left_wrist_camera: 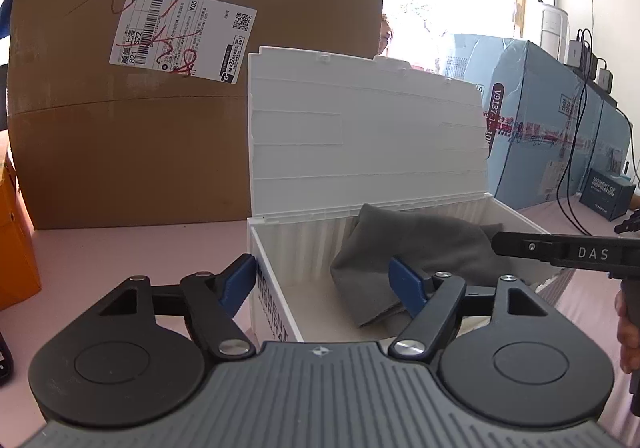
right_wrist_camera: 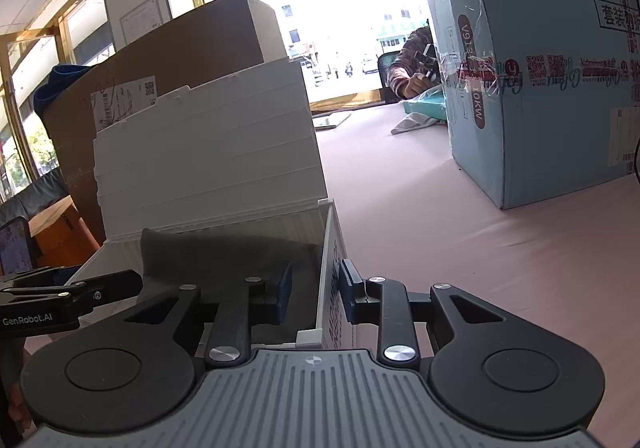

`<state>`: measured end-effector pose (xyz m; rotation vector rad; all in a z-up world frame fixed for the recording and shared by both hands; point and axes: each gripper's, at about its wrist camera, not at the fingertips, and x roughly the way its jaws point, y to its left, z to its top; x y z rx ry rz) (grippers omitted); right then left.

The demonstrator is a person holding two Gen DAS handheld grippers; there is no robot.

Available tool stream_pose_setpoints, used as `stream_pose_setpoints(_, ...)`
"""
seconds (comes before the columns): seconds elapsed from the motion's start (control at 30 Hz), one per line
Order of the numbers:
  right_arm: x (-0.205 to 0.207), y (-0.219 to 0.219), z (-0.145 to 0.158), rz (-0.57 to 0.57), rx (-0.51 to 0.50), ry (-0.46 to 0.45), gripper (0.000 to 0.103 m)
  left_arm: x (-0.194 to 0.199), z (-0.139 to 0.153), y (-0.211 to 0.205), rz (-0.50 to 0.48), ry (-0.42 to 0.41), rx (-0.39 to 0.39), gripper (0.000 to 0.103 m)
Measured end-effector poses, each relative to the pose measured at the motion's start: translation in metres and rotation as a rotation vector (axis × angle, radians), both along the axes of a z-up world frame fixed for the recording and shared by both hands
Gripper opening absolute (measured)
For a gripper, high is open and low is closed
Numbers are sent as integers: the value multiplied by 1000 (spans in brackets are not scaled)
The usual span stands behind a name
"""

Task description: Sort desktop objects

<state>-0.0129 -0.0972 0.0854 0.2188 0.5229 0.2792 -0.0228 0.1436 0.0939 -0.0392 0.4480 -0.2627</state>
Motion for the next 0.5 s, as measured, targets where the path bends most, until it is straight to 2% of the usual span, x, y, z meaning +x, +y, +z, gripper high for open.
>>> stream_pose_setpoints(0.13, -1, -1, 0, -3, 4, 1, 26, 2, 1, 2, 29, -1, 11, 49)
stream_pose_setpoints(0.3, -1, 0, 0, -8, 1, 3, 26, 3, 0, 2, 66, -14, 61, 26)
stream_pose_setpoints(0.5, 1, -2, 0, -7, 9, 8, 26, 5, -2, 4, 80, -19, 85, 17)
